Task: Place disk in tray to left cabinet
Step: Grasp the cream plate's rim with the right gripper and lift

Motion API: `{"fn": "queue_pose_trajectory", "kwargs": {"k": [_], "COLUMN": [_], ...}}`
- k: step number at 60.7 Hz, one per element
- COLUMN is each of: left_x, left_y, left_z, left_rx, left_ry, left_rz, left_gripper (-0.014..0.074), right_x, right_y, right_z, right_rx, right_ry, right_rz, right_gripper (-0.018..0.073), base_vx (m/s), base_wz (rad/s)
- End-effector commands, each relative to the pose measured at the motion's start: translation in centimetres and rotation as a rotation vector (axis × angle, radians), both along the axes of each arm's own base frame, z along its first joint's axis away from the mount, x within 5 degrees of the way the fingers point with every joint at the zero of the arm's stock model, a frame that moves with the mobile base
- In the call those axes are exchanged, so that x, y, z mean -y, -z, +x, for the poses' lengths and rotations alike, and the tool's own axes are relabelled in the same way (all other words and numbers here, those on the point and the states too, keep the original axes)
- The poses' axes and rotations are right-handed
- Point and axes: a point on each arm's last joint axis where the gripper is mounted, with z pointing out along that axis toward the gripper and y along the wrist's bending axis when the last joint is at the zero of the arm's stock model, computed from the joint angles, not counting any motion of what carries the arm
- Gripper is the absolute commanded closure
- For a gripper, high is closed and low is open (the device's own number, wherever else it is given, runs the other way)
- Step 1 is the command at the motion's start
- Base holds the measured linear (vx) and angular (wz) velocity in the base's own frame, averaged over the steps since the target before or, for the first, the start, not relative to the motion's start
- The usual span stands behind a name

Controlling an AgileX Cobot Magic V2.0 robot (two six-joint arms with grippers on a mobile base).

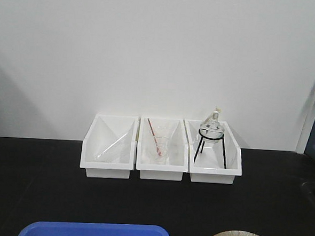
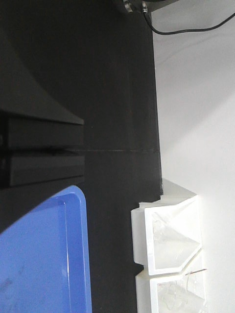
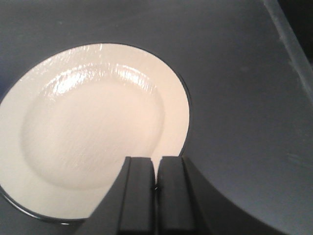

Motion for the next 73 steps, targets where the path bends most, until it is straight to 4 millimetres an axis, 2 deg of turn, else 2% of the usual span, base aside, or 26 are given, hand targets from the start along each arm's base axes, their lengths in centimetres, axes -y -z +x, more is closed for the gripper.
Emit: {"fn": "queue_pose_trajectory", "kwargs": {"k": [1,12,17,24,33,40,51,73], "left_x": [0.0,0.0,0.0,0.0,0.0,0.0,0.0,0.0], "left_y": [-1.8,-1.8,-1.8,-1.8,-1.8,-1.8,-1.8,-1.8], "left_z": [0.2,0.2,0.2,0.2,0.2,0.2,0.2,0.2], "left_rx": [0.102,0.102,0.102,0.102,0.102,0.102,0.102,0.103], "left_ry": [-0.004,-0.004,-0.004,-0.004,-0.004,-0.004,-0.004,-0.004], "left_rz": [-0.014,-0.014,-0.014,-0.014,-0.014,-0.014,-0.014,-0.014], "left_gripper": [0.059,0.0585,0.0584,0.0582,0.0582,0.0582,0.0582,0.0582], "right_x": [0.0,0.0,0.0,-0.2,-0.4,-0.3,-0.2,-0.2], "right_y": [-1.5,-1.5,-1.6,-1.2,-0.2,0.4,1.6,4.6], "right_z": [0.9,0.9,0.9,0.6,0.4,1.2,3.3,6.1], "right_rx": [0.102,0.101,0.107,0.046,-0.086,-0.122,-0.126,-0.207], "right_ry": [0.003,0.003,0.015,0.086,0.313,0.458,0.557,0.642], "right_rz": [0.001,0.001,0.029,0.159,0.427,0.552,0.637,0.669], "right_gripper": [0.0306,0.0146,0.0111,0.0118,0.0129,0.0129,0.0129,0.0129], "base_vx": [0.0,0.0,0.0,0.0,0.0,0.0,0.0,0.0], "base_wz": [0.0,0.0,0.0,0.0,0.0,0.0,0.0,0.0]}}
